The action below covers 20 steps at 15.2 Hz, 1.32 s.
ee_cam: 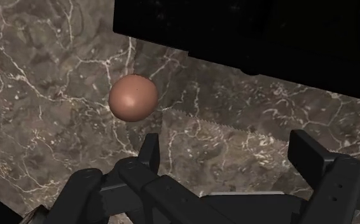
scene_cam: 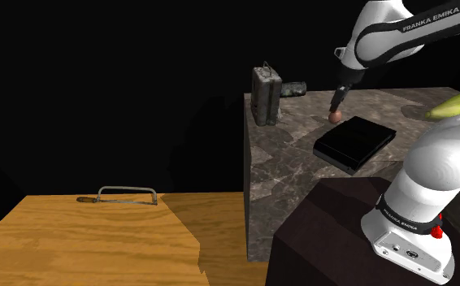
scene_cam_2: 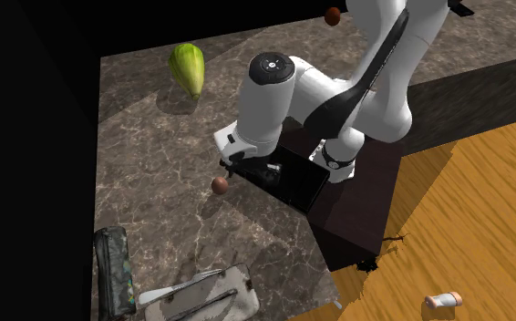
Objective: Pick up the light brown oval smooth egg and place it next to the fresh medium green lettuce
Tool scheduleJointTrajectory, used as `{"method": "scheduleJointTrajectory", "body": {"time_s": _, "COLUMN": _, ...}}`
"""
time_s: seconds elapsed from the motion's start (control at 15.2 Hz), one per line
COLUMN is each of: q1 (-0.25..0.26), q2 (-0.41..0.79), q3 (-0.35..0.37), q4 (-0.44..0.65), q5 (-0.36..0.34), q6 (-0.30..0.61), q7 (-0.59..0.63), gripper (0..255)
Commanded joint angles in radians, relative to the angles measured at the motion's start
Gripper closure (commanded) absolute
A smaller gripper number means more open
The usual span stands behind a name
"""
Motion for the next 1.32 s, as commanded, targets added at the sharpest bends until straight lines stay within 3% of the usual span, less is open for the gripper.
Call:
{"method": "scheduleJointTrajectory", "body": {"time_s": 0.0, "q1": -0.013, "q2": 0.058, "q3": -0.051, "q4": 0.0, "q5": -0.031, "q6": 0.089, "q7": -0.042, "gripper": 0}}
{"method": "scheduleJointTrajectory", "body": {"time_s": 0.33, "q1": -0.008, "q2": 0.233, "q3": -0.187, "q4": 0.025, "q5": -0.062, "q6": 0.309, "q7": -0.149, "gripper": 0}}
{"method": "scheduleJointTrajectory", "body": {"time_s": 0.86, "q1": 0.04, "q2": 0.383, "q3": -0.255, "q4": 0.019, "q5": -0.029, "q6": 0.472, "q7": -0.184, "gripper": 0}}
{"method": "scheduleJointTrajectory", "body": {"time_s": 1.25, "q1": 0.039, "q2": 0.383, "q3": -0.255, "q4": 0.019, "q5": -0.028, "q6": 0.472, "q7": -0.184, "gripper": 0}}
